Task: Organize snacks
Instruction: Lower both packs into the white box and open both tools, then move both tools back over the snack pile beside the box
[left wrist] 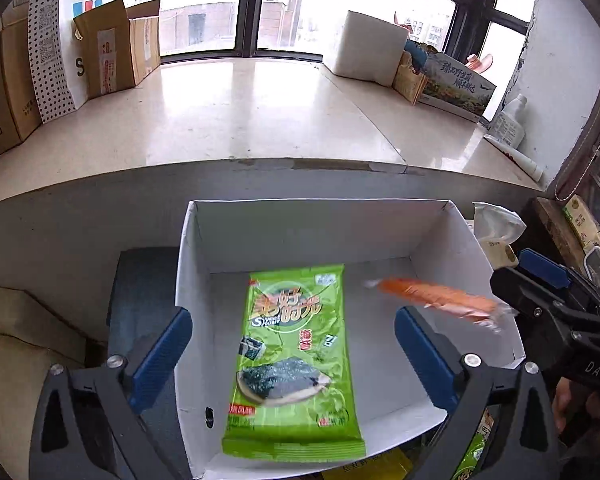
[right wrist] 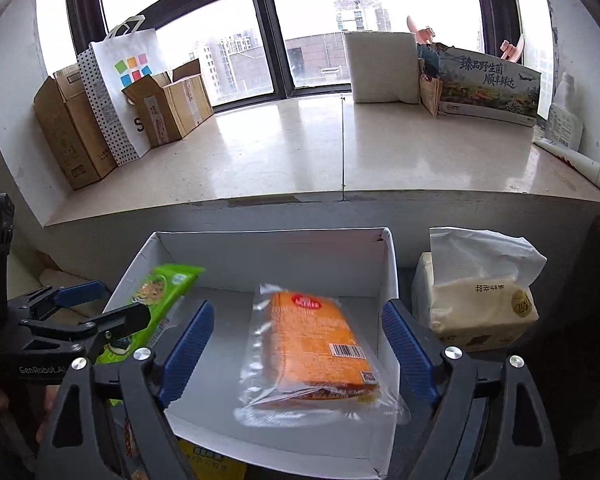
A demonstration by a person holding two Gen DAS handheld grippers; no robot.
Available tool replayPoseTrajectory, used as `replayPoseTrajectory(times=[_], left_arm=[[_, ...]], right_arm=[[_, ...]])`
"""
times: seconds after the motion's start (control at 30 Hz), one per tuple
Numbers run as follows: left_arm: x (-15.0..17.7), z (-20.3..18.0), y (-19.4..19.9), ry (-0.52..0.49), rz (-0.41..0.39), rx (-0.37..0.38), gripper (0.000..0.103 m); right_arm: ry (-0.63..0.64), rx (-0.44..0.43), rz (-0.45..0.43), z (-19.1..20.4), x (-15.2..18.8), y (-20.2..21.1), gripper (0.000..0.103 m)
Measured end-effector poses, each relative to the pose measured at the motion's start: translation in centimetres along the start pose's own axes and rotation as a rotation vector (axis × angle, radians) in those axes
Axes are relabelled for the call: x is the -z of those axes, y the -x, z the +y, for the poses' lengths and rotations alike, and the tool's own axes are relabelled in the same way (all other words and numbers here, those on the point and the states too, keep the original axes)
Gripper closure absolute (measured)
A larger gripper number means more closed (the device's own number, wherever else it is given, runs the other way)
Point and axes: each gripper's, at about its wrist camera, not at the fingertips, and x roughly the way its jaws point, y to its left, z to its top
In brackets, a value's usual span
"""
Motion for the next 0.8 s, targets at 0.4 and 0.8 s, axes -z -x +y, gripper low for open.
replayPoseTrajectory(times=[0.4,0.8], left_arm=[[2.9,-0.3,4.6,-0.005,-0.112,0.036,0.0],[10.1,-5.0,13.7,-0.123,-0.188,0.11,0.0]], right_arm=[[-0.001,-0.081,-0.096,-0.3,2.6,7.4,0.0],[-0.006,-0.159,-0.172,-1.4,10.0,16.9,0.0]])
